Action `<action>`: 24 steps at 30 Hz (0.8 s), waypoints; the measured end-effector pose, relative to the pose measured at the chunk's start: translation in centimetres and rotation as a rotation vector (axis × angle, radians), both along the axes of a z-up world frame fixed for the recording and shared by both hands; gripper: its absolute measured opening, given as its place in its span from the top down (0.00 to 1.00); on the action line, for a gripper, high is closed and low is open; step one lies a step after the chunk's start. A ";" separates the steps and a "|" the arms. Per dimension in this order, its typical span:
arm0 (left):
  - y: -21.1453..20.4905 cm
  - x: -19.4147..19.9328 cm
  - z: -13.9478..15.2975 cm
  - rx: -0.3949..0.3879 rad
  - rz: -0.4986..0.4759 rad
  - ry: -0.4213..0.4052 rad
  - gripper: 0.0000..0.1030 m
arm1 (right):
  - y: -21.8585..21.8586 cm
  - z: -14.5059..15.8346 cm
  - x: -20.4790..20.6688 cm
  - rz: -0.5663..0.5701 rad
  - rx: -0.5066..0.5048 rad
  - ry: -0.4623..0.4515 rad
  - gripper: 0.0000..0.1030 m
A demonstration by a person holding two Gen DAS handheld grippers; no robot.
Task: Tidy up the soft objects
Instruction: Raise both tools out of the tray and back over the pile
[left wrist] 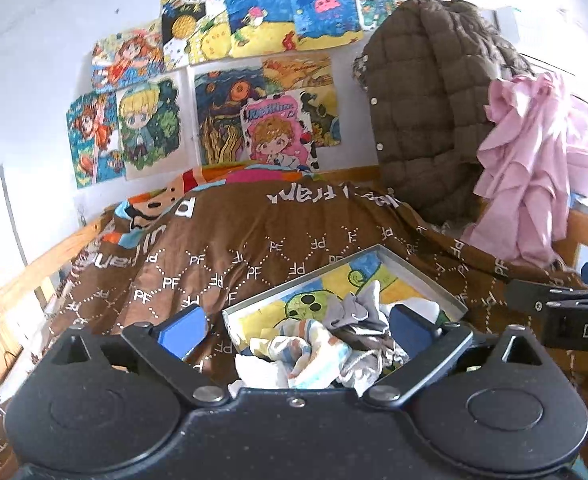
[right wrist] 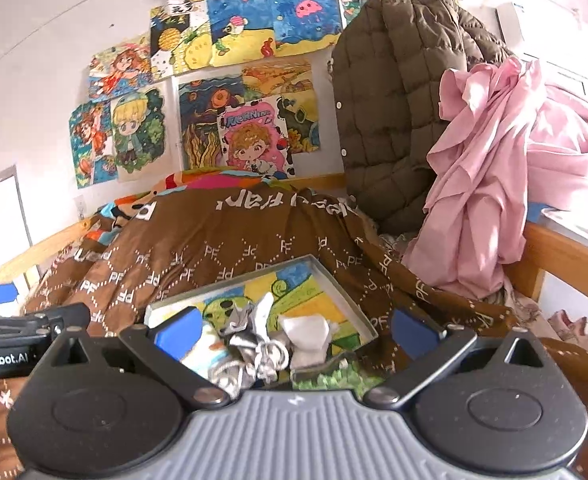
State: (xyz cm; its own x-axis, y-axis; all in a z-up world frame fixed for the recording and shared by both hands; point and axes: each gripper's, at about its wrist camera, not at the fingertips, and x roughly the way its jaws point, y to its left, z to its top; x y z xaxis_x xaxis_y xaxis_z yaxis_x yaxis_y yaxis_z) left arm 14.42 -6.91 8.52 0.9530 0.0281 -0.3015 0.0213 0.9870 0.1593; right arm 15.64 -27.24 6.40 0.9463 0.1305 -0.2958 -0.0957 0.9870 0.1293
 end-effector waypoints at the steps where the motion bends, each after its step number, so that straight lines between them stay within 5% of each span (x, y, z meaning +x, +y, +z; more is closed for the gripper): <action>1: -0.1 -0.7 -0.2 0.015 -0.005 -0.011 0.01 | 0.1 -0.2 -0.6 0.005 -0.012 0.003 0.00; 7: 0.0 -4.4 -1.8 0.093 -0.019 -0.032 0.01 | 1.1 -1.4 -3.9 0.041 -0.080 0.040 0.00; 24: 2.7 -8.6 -7.1 0.075 -0.014 0.119 0.01 | 3.1 -4.8 -9.1 0.039 -0.215 0.178 0.00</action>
State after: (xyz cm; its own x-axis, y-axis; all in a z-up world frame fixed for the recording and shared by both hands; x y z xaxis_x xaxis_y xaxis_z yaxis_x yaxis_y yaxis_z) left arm 5.82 -4.23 1.44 0.9112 0.0418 -0.4098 0.0582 0.9718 0.2286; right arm 6.56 -24.09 1.59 0.8726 0.0820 -0.4816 -0.1286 0.9896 -0.0646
